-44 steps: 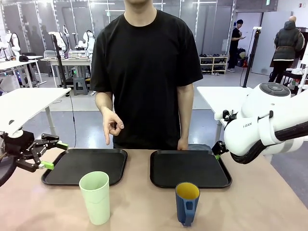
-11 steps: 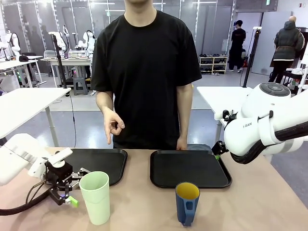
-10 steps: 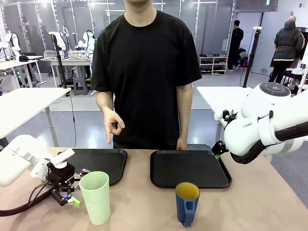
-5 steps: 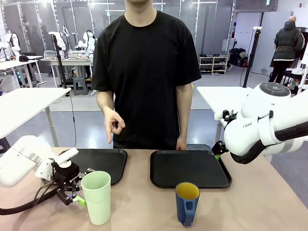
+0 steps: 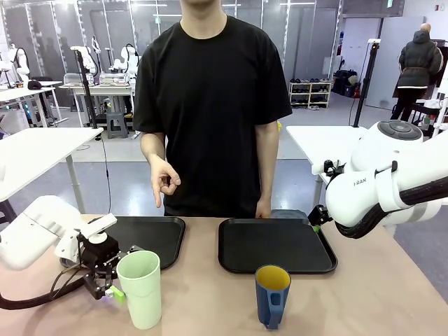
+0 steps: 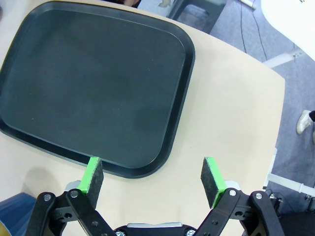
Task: Sort and store the cups by type.
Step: Pick up the Reusable plastic cup.
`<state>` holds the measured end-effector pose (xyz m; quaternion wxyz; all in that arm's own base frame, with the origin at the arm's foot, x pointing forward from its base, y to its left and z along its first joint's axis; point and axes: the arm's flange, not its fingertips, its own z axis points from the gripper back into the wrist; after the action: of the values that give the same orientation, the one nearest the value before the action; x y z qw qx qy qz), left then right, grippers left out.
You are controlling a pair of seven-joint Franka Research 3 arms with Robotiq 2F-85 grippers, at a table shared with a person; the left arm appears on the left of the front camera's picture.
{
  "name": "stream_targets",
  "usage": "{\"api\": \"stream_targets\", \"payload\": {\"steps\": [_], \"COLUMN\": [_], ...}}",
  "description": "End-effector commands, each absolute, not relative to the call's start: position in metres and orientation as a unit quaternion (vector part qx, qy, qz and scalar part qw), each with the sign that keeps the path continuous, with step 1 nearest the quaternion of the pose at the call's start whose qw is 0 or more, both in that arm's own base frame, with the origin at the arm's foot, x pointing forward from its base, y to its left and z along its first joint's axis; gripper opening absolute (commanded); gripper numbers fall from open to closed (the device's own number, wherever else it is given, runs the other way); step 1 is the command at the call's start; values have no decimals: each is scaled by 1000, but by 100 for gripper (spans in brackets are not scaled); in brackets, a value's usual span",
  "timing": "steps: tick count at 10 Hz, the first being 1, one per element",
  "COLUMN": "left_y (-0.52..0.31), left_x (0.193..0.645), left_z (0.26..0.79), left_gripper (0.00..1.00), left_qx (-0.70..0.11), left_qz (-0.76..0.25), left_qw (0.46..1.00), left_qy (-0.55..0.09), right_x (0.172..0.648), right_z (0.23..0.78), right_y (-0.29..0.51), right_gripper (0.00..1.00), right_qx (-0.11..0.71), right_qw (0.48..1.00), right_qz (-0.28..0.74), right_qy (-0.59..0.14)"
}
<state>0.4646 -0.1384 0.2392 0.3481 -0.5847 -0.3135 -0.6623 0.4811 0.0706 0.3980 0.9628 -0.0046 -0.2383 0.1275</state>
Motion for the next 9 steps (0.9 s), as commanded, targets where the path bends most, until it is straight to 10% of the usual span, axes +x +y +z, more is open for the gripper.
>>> {"api": "stream_targets", "payload": {"steps": [1, 9], "left_y": [-139, -159], "left_x": [461, 451], "left_z": [234, 219], "left_gripper": [100, 100], "left_qx": [-595, -616], "left_qz": [-672, -676], "left_qw": [314, 285], "left_qy": [-310, -288], "right_x": [480, 480], "right_z": [397, 397], "right_y": [70, 70], "right_gripper": [100, 100], "right_qx": [-6, -6], "right_qw": [962, 962], "right_qz": [129, 129], "right_qy": [-239, -239]}}
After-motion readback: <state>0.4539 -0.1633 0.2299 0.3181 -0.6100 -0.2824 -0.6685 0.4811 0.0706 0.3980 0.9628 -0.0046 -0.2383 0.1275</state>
